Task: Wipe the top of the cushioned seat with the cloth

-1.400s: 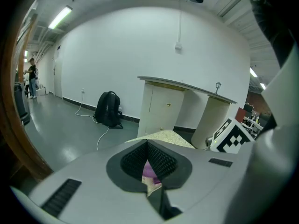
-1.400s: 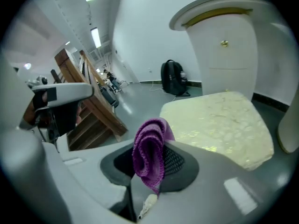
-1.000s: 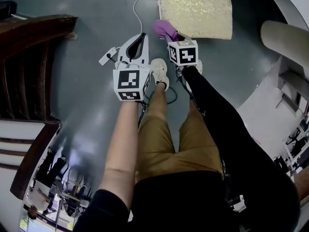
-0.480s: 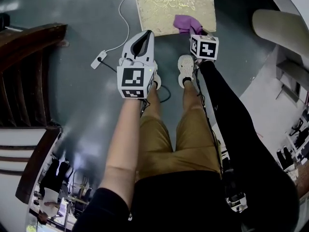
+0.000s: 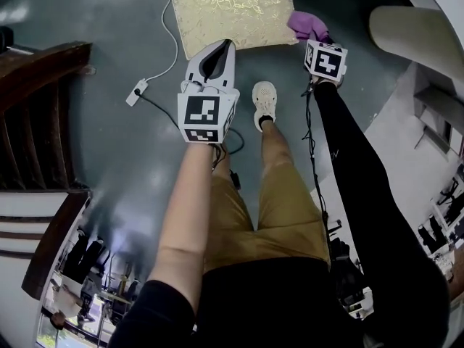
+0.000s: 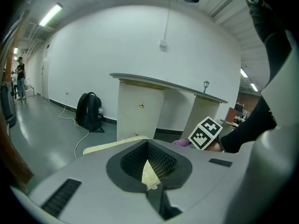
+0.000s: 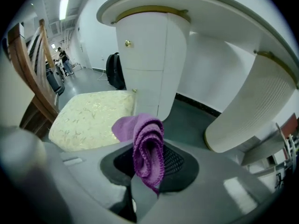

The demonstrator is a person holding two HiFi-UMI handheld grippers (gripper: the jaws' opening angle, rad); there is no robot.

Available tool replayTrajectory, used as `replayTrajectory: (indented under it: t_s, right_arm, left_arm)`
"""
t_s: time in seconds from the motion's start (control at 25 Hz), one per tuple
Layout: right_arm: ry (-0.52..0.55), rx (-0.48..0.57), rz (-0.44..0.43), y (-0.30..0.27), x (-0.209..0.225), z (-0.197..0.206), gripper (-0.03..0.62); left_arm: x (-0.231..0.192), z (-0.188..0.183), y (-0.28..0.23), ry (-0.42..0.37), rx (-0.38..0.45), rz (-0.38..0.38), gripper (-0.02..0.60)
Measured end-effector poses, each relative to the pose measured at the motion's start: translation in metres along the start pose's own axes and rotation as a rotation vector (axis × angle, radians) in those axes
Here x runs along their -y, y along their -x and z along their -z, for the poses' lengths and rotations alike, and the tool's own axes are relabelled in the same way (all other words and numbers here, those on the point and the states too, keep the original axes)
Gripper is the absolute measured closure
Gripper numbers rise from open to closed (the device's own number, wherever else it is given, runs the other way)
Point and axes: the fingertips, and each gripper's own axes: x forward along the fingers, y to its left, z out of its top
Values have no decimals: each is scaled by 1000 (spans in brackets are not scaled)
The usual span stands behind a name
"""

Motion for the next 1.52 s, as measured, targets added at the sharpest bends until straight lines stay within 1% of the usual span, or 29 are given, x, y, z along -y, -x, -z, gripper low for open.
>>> replayTrajectory:
  t_s: [0.08, 0.24, 0.36, 0.48, 0.56, 0.68, 0.76, 0.88, 1.0, 1.08, 1.16, 1.2, 1.24, 1.32, 1.4, 1.52]
  right_arm:
    - [-14, 17, 22, -1, 21, -2, 507]
    - [-33, 28, 28, 5, 48, 6, 507]
    - [-42, 40, 25, 12, 46, 12, 507]
    - [-54, 80, -1, 25, 27, 11, 508]
    - [-58, 140, -44, 38, 2, 4, 507]
    - [-48, 214, -121, 57, -48, -2, 507]
    - [-44, 245, -177, 69, -89, -2, 507]
    - [-29, 277, -287, 86, -163, 5, 507]
    - [3, 264, -404, 98, -242, 23, 507]
    - [34, 221, -486, 101, -292, 39, 507]
    - [86, 167, -573, 98, -339, 55, 507]
    - [117, 144, -603, 94, -357, 61, 507]
    - [144, 125, -618, 87, -371, 66, 507]
    - [184, 94, -614, 71, -385, 72, 507]
    - [206, 74, -588, 56, -383, 71, 507]
    - [221, 67, -552, 43, -364, 64, 507]
  left_arm:
    - [9, -1, -6, -12, 3, -2, 574]
    - [18, 8, -12, -9, -3, -10, 574]
    - [12, 7, -7, -10, 9, -11, 574]
    - [5, 6, 6, -24, 16, -9, 574]
    - [-2, 7, 17, -34, 19, -9, 574]
    - [-17, 11, 36, -36, 23, -9, 574]
    - [-30, 15, 51, -43, 23, -13, 574]
    - [-53, 24, 77, -42, 21, -27, 574]
    - [-77, 35, 105, -33, 17, -49, 574]
    - [-93, 43, 119, -25, 14, -67, 574]
    - [-109, 50, 130, -17, 12, -85, 574]
    - [-117, 53, 135, -13, 13, -96, 574]
    - [-125, 56, 140, -9, 14, -108, 574]
    - [-138, 60, 149, -4, 16, -133, 574]
    - [-144, 64, 154, 6, 17, -153, 574]
    - [-146, 65, 157, 34, 23, -176, 574]
